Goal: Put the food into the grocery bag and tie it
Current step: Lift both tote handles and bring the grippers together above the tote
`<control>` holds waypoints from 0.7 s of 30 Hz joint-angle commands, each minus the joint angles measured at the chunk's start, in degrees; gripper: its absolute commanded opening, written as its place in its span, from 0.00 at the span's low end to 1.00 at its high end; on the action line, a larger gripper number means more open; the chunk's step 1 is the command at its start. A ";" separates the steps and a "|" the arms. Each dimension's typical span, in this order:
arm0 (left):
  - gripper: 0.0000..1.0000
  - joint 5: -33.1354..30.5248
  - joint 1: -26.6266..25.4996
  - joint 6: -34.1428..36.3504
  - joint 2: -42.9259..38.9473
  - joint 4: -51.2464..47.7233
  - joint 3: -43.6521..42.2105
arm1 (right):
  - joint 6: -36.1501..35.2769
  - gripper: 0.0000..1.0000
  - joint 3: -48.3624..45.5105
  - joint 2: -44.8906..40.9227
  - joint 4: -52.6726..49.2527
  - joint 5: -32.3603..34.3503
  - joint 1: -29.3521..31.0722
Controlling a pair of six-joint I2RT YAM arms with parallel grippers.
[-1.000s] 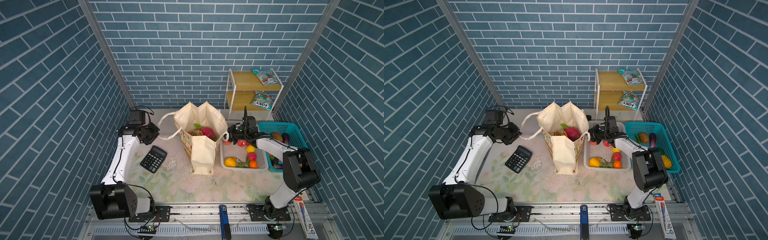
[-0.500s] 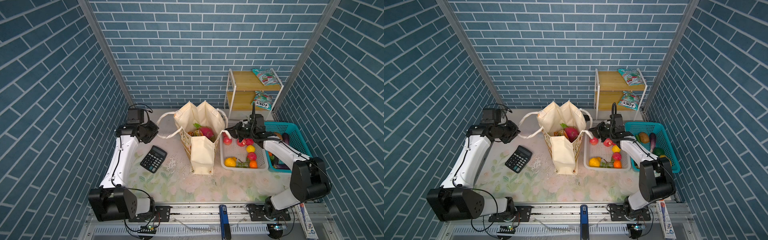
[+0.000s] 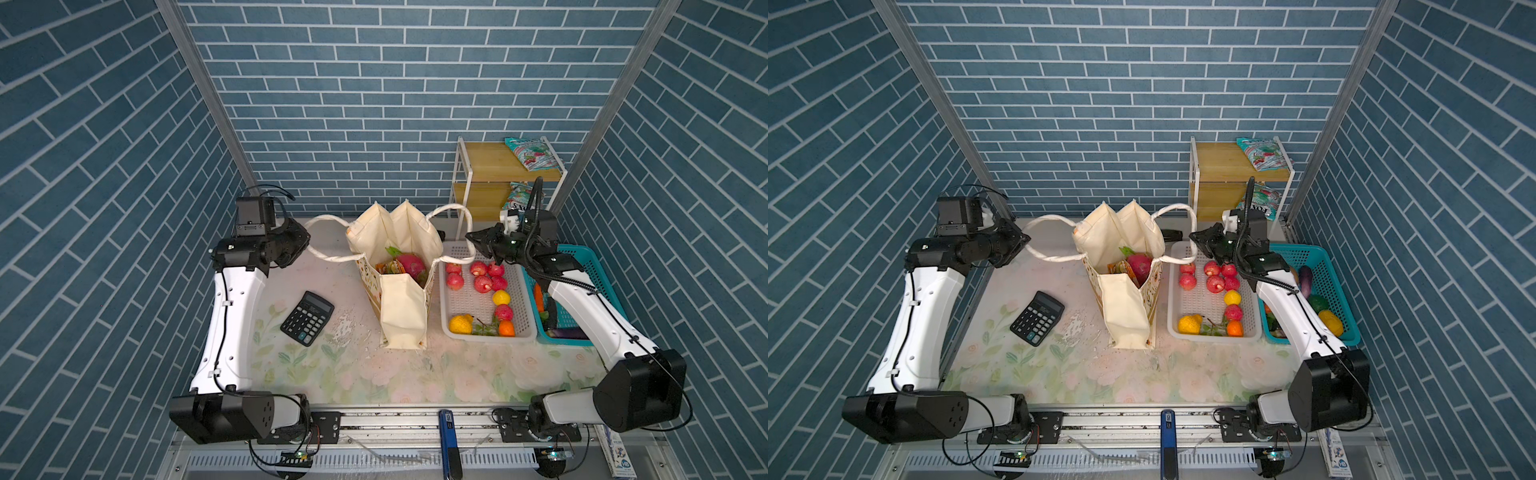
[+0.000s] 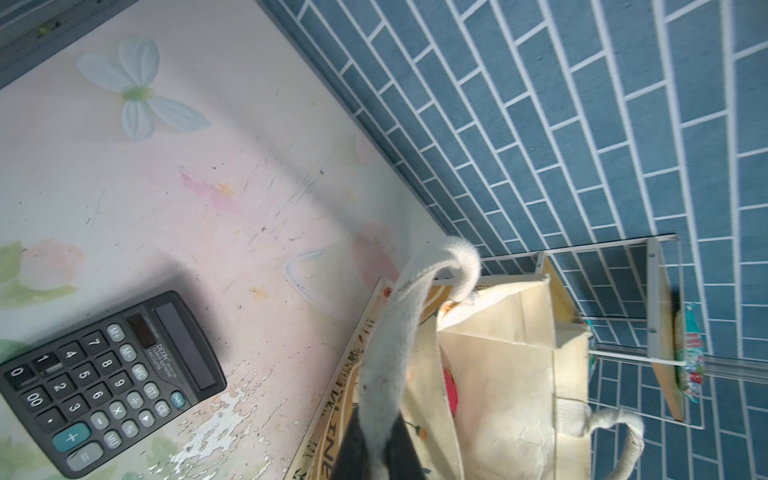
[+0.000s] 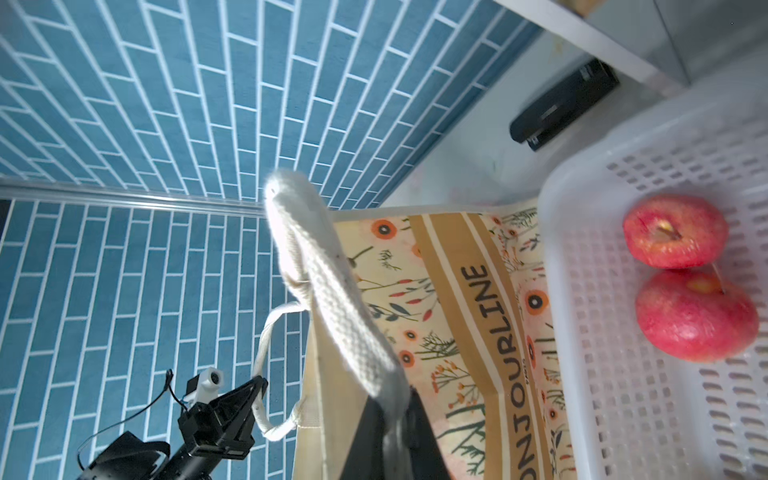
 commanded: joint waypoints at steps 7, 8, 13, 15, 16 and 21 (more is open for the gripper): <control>0.00 6.97 -1.03 2.04 4.85 1.69 11.16 | -10.93 0.00 4.11 -0.99 10.88 -0.21 1.24; 0.00 7.94 -1.39 1.95 5.70 2.23 12.19 | -11.95 0.00 4.46 -0.66 11.97 -0.56 1.73; 0.00 10.52 -4.55 2.20 9.81 2.98 18.23 | -17.11 0.00 6.58 1.44 16.75 -2.61 5.06; 0.00 10.46 -6.74 3.00 11.47 2.81 20.78 | -19.66 0.00 7.46 2.73 19.26 -3.84 7.15; 0.00 10.35 -7.58 3.30 12.07 2.67 21.79 | -20.65 0.00 7.94 3.40 20.20 -4.32 8.10; 0.00 10.95 -11.26 3.71 14.87 3.47 25.08 | -24.85 0.00 13.19 8.96 21.92 -7.78 13.12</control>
